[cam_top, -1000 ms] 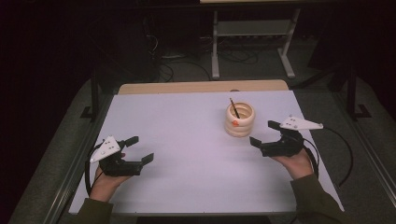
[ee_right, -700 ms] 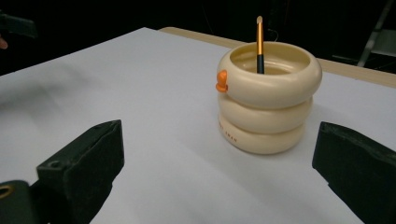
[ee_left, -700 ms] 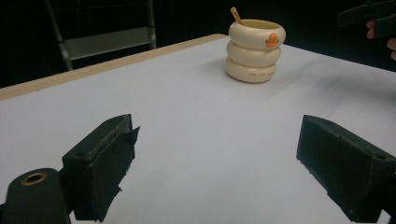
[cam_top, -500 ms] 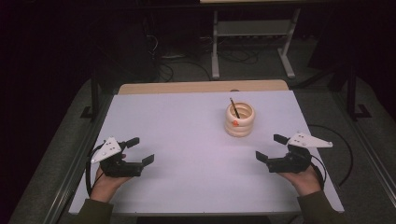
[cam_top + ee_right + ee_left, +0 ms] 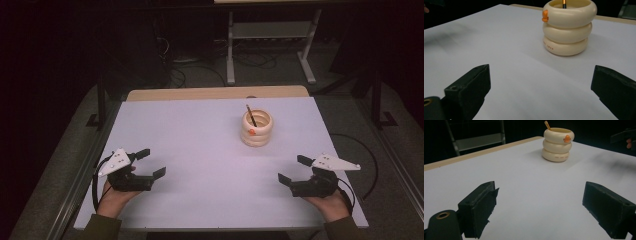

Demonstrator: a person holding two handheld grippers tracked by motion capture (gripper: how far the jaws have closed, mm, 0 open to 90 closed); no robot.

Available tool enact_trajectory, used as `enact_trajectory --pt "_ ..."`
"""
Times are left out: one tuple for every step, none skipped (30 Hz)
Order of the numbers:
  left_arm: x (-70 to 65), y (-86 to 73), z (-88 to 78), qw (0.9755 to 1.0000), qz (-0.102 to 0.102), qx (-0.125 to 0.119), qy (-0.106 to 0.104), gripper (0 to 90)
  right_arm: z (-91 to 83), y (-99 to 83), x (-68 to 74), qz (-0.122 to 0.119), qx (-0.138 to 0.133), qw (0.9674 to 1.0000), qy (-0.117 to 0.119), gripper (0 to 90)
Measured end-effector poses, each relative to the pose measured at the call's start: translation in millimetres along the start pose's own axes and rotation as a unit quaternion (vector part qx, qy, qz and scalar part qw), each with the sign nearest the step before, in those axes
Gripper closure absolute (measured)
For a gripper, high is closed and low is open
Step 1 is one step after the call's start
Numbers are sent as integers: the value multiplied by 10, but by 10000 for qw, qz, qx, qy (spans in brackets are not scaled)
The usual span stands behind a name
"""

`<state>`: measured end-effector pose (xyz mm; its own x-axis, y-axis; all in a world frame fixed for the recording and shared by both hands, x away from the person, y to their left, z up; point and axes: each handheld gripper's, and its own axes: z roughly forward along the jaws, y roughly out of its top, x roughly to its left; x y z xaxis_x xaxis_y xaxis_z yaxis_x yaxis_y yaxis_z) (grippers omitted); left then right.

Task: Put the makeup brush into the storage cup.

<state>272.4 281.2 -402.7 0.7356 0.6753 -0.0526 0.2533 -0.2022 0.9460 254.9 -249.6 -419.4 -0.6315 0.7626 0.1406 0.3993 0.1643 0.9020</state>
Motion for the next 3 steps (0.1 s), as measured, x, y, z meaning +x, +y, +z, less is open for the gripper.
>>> enact_trajectory --pt "-5 0 3 10000 -19 -14 -1 112 -5 6 -1 27 -29 10000 -13 20" --pt "-7 1 3 10000 -16 -11 -1 112 -6 9 -6 6 -55 10000 -17 20" --pt "-9 4 3 10000 -8 1 4 113 -6 10 -9 6 -72 10000 -14 20"
